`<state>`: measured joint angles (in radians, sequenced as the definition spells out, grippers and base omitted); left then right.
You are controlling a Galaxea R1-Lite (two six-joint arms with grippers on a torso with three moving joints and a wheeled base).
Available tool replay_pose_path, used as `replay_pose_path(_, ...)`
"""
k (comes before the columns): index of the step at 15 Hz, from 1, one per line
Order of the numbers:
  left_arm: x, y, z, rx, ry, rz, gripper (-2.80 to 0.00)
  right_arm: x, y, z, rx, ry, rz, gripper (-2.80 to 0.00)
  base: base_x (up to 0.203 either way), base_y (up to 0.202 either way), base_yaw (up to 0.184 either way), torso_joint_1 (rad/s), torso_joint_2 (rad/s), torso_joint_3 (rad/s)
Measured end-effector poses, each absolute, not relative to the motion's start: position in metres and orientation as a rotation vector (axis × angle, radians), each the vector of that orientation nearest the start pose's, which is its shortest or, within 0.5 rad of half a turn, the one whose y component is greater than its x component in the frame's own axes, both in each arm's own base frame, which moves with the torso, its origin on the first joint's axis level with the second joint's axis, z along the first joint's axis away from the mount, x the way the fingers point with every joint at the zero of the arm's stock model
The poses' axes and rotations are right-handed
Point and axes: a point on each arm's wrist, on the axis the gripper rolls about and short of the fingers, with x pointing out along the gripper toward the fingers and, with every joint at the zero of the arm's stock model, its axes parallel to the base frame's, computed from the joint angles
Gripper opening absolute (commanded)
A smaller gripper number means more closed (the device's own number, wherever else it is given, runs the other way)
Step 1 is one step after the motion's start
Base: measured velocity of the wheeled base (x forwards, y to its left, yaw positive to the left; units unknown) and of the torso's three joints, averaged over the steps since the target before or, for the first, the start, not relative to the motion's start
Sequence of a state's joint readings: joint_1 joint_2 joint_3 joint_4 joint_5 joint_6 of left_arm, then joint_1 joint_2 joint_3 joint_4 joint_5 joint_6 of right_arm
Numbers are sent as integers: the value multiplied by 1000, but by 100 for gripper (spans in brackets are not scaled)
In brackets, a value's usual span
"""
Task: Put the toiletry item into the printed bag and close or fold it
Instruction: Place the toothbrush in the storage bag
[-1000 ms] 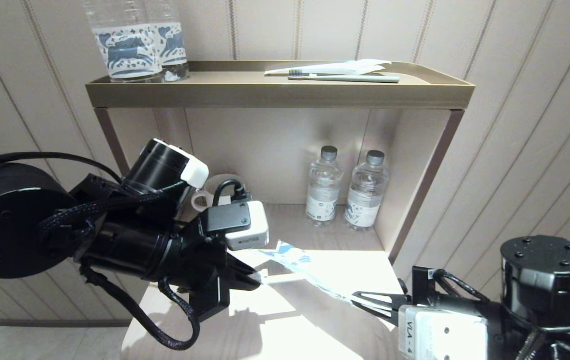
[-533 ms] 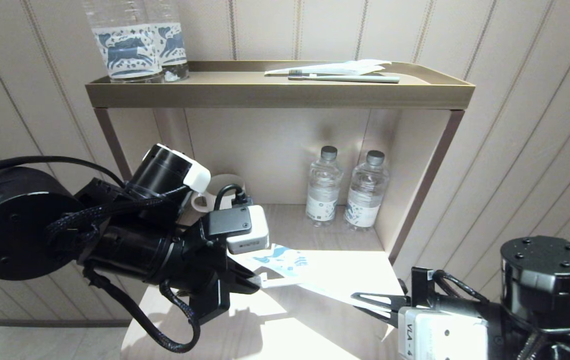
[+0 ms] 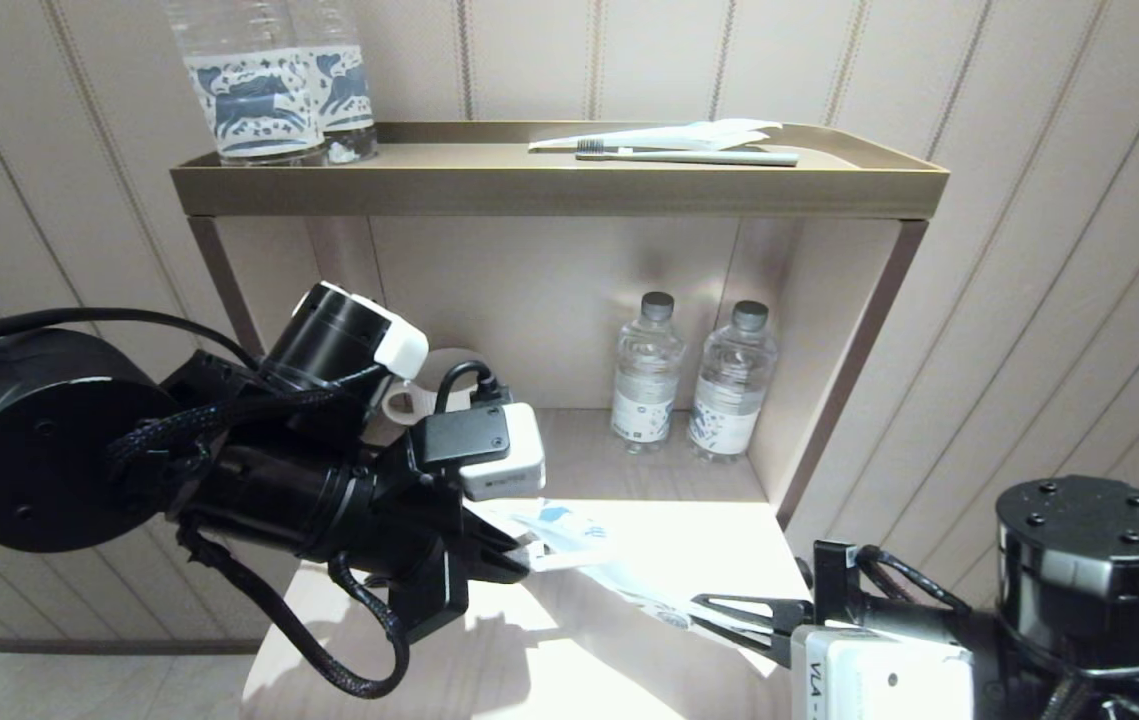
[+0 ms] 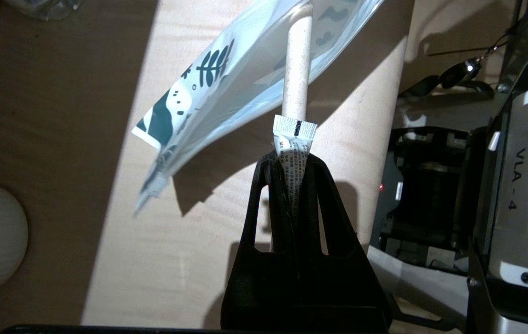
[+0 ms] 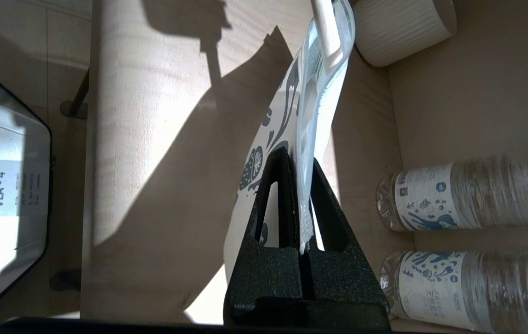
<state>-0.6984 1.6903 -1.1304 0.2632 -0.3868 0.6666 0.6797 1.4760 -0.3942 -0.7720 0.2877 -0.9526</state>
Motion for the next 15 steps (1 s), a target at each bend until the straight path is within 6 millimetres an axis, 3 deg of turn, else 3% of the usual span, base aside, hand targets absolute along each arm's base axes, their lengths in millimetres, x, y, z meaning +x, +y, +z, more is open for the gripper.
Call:
replay_pose_path(9, 206, -190, 194, 710, 555, -1330, -280, 167, 145, 149, -815, -137, 1112, -280, 0, 0, 0, 0, 0, 0)
replay_pose_path(15, 200, -203, 195, 678, 529, -1426, -280, 171, 145, 146, -714, -90, 1165, -280, 0, 0, 0, 0, 0, 0)
